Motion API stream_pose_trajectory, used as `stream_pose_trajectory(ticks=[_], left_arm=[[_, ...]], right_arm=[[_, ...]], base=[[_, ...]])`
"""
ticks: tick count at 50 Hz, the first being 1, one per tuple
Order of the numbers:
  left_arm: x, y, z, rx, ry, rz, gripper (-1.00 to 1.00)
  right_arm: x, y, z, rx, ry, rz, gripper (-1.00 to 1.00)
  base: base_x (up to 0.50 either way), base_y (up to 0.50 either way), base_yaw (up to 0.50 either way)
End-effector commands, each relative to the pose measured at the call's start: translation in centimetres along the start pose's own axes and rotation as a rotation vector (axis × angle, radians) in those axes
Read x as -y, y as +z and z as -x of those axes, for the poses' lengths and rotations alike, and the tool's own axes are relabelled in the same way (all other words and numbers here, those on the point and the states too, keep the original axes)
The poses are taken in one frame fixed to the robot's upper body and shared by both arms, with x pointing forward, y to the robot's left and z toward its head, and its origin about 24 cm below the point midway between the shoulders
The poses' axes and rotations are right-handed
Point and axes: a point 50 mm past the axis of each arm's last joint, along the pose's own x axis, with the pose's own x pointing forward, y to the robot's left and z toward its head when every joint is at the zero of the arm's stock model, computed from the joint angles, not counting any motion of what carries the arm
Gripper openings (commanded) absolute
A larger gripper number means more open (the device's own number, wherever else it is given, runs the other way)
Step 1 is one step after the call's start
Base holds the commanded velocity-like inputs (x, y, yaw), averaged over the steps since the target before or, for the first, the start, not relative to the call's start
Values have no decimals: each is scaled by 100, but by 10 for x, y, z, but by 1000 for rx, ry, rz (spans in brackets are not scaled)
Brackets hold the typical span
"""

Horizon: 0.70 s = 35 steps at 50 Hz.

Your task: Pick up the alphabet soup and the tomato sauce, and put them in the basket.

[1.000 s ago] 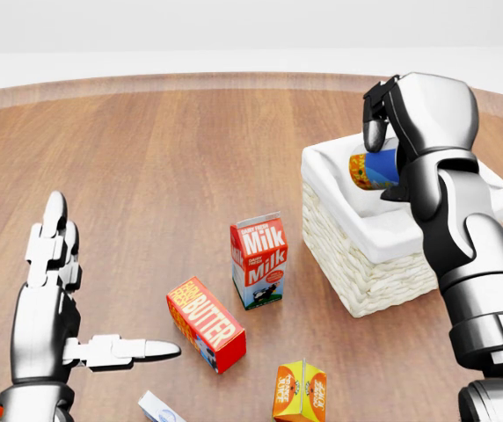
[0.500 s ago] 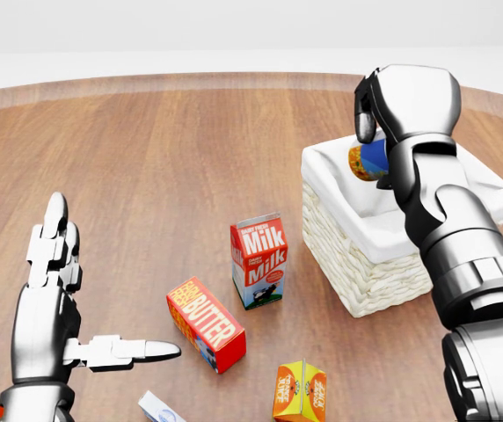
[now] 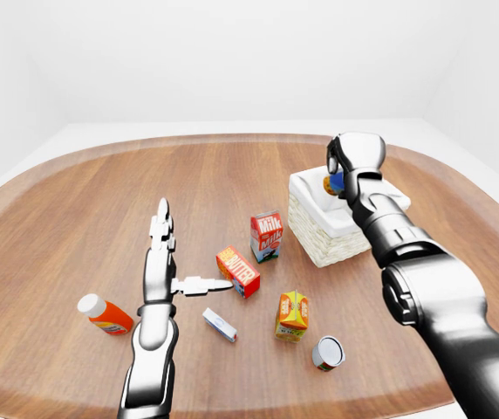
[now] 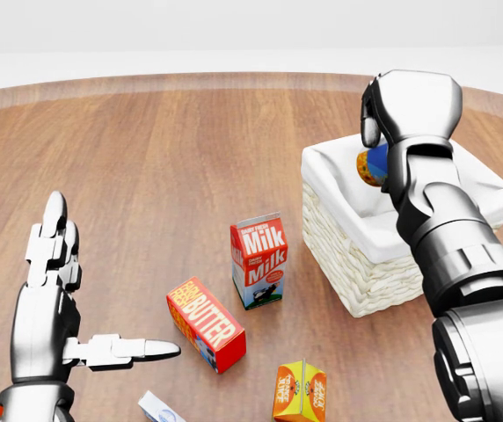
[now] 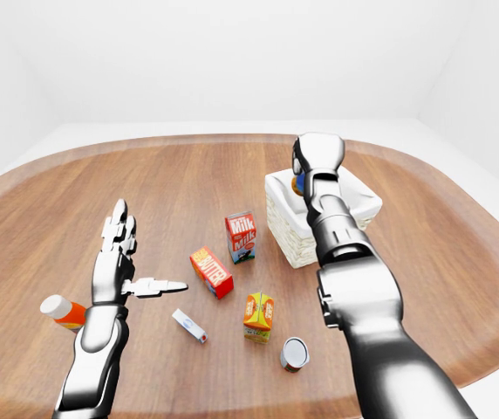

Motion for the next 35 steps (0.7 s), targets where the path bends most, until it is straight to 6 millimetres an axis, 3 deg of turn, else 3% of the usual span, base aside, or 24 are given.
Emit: stream_pose_trajectory(ticks=[1,17,35], left_arm=[[1,2,0,8,-7,2,100],[1,-3,0,-11,-9,3,100],[1,-3,1,-12,-10,3,100]], right_arm=[[1,2,0,-4,-36,54,-100],[-18,0,11,-2,20,72,-100],[-21,-1,13,-2,28,76,-100]], base=[[0,0,0],[0,0,0],[0,0,0]])
